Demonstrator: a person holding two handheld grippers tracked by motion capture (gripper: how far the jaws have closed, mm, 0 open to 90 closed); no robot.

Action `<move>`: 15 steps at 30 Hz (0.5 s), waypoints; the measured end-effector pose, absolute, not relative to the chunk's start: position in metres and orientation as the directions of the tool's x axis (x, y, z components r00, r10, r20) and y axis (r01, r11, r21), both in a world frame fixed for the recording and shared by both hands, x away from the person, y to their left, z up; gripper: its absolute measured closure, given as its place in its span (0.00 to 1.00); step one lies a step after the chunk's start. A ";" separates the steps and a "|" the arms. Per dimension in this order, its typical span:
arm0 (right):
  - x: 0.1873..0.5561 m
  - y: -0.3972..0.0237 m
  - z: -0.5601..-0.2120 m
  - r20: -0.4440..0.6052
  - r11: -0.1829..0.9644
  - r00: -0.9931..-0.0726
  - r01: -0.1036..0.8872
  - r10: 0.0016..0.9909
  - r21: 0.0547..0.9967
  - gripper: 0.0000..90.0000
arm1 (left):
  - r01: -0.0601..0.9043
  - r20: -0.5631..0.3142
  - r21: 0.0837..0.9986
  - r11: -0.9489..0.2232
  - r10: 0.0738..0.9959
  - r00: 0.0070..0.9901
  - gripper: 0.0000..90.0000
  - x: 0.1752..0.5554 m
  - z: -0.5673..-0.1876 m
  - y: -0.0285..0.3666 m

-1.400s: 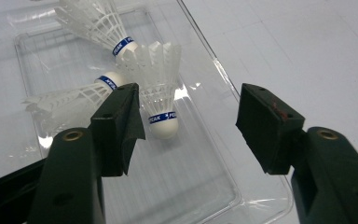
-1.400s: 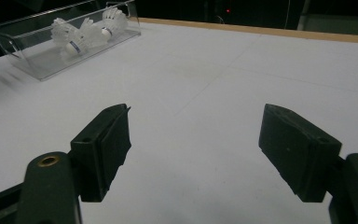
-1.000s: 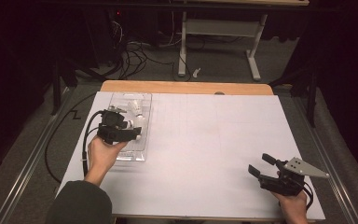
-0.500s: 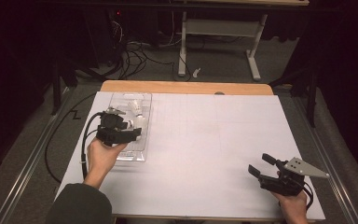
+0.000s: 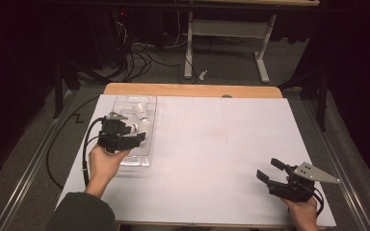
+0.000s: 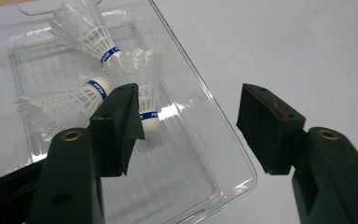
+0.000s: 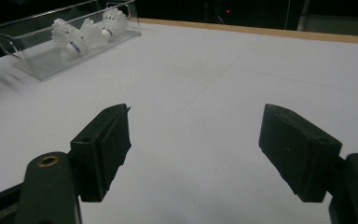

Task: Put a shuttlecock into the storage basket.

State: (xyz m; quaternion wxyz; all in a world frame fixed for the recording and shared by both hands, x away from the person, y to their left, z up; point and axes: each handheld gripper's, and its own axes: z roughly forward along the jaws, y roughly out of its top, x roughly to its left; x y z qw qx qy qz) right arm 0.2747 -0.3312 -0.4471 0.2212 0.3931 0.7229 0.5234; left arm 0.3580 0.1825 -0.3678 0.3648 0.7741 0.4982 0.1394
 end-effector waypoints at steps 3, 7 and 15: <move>0.275 -0.331 -0.447 0.091 0.143 -0.592 0.337 0.801 0.931 0.28 | 0.666 -0.149 0.708 -0.234 0.873 0.465 0.44 0.356 -0.367 0.182; 0.275 -0.331 -0.447 0.092 0.142 -0.592 0.337 0.800 0.931 0.28 | 0.662 -0.152 0.714 -0.229 0.872 0.466 0.44 0.354 -0.367 0.183; 0.275 -0.331 -0.447 0.092 0.143 -0.592 0.337 0.800 0.931 0.28 | 0.658 -0.152 0.718 -0.225 0.873 0.464 0.43 0.352 -0.367 0.184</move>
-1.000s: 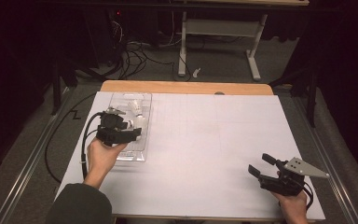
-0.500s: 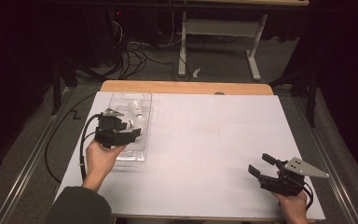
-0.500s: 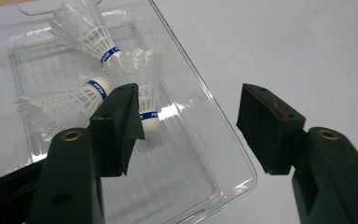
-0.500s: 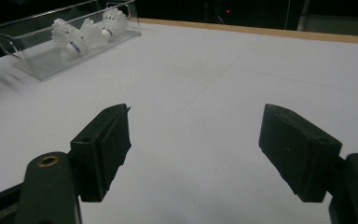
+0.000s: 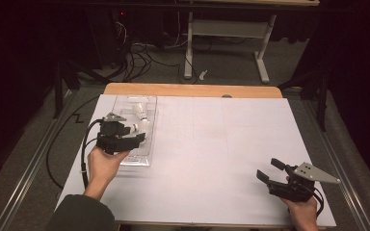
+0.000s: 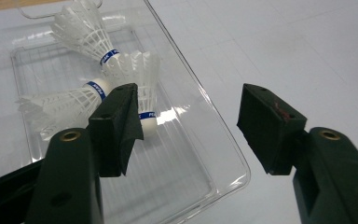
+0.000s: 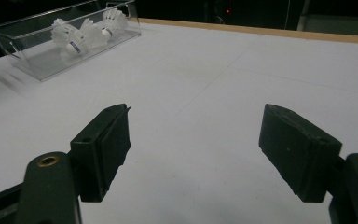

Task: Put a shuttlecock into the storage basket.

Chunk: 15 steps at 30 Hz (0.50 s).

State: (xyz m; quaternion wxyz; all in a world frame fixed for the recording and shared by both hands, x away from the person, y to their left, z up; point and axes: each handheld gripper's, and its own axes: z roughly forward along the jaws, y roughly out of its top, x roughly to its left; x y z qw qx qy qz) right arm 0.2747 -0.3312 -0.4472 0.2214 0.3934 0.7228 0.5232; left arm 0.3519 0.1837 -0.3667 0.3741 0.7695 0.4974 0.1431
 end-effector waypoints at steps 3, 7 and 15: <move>0.275 -0.331 -0.447 0.092 0.143 -0.592 0.337 0.801 0.931 0.28 | 0.655 -0.153 0.722 -0.221 0.873 0.464 0.43 0.350 -0.367 0.184; 0.275 -0.331 -0.447 0.091 0.143 -0.592 0.337 0.801 0.931 0.28 | 0.652 -0.153 0.725 -0.221 0.872 0.466 0.43 0.348 -0.367 0.185; 0.275 -0.331 -0.447 0.091 0.144 -0.593 0.337 0.800 0.930 0.28 | 0.642 -0.157 0.737 -0.211 0.870 0.467 0.43 0.342 -0.367 0.187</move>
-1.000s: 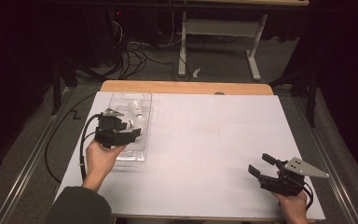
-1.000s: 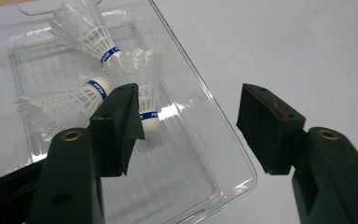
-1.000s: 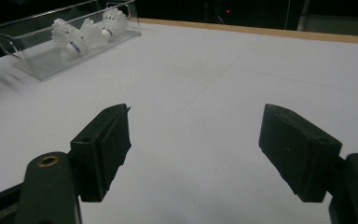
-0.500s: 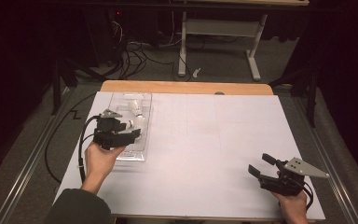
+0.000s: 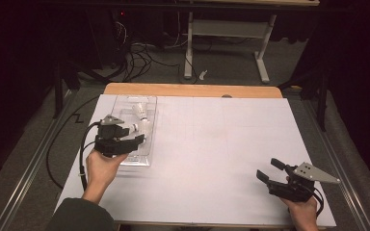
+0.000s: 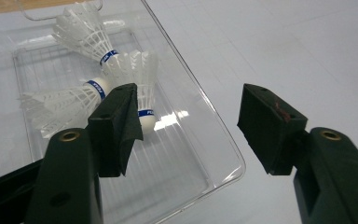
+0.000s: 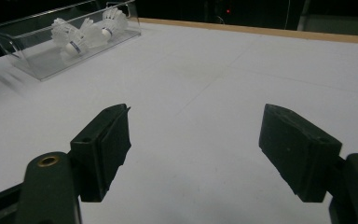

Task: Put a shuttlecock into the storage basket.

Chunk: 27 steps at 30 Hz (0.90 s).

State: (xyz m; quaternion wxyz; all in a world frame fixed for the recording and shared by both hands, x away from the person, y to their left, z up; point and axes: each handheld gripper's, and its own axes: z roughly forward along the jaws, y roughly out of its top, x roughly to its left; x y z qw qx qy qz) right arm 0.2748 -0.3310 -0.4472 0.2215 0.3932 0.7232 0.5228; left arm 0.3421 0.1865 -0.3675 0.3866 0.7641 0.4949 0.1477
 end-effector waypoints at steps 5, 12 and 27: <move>0.275 -0.331 -0.447 0.090 0.145 -0.593 0.337 0.800 0.930 0.28 | 0.635 -0.158 0.744 -0.208 0.868 0.470 0.43 0.339 -0.367 0.188; 0.275 -0.331 -0.447 0.090 0.145 -0.593 0.336 0.801 0.930 0.28 | 0.629 -0.162 0.751 -0.199 0.869 0.468 0.43 0.334 -0.369 0.188; 0.275 -0.331 -0.447 0.091 0.144 -0.592 0.338 0.801 0.930 0.28 | 0.615 -0.158 0.766 -0.187 0.872 0.463 0.43 0.325 -0.370 0.193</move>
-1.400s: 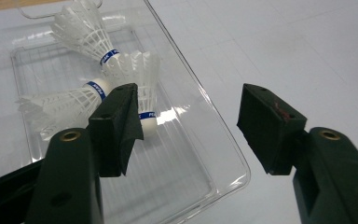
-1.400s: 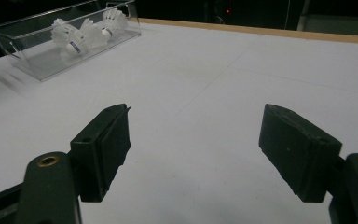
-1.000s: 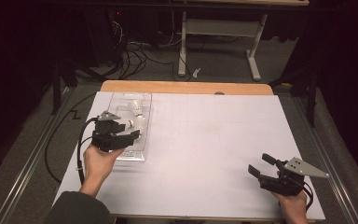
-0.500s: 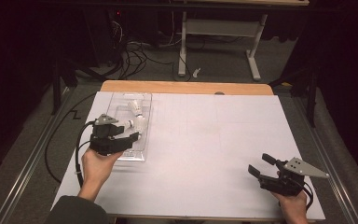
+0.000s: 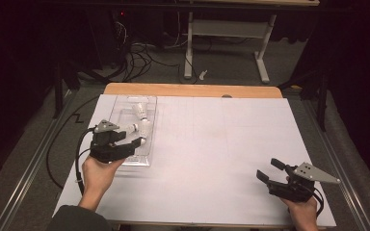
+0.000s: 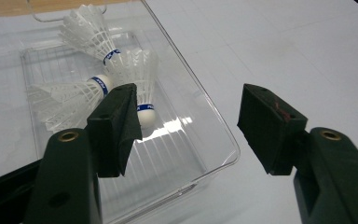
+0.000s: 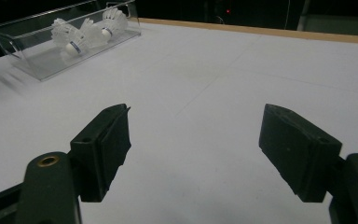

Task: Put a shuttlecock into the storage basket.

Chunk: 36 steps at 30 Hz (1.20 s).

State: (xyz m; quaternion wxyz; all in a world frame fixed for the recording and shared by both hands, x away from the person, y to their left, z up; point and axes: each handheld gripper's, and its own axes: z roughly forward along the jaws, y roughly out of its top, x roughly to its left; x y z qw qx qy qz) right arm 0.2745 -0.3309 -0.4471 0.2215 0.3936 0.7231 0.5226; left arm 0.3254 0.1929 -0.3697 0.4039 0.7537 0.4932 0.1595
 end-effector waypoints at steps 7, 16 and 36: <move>0.274 -0.331 -0.447 0.090 0.144 -0.592 0.338 0.801 0.930 0.28 | 0.602 -0.155 0.777 -0.181 0.873 0.463 0.44 0.322 -0.371 0.194; 0.274 -0.331 -0.447 0.090 0.144 -0.592 0.336 0.801 0.931 0.28 | 0.599 -0.154 0.781 -0.179 0.873 0.463 0.44 0.318 -0.375 0.195; 0.274 -0.331 -0.447 0.091 0.142 -0.593 0.334 0.800 0.932 0.28 | 0.571 -0.148 0.804 -0.167 0.873 0.464 0.43 0.306 -0.377 0.198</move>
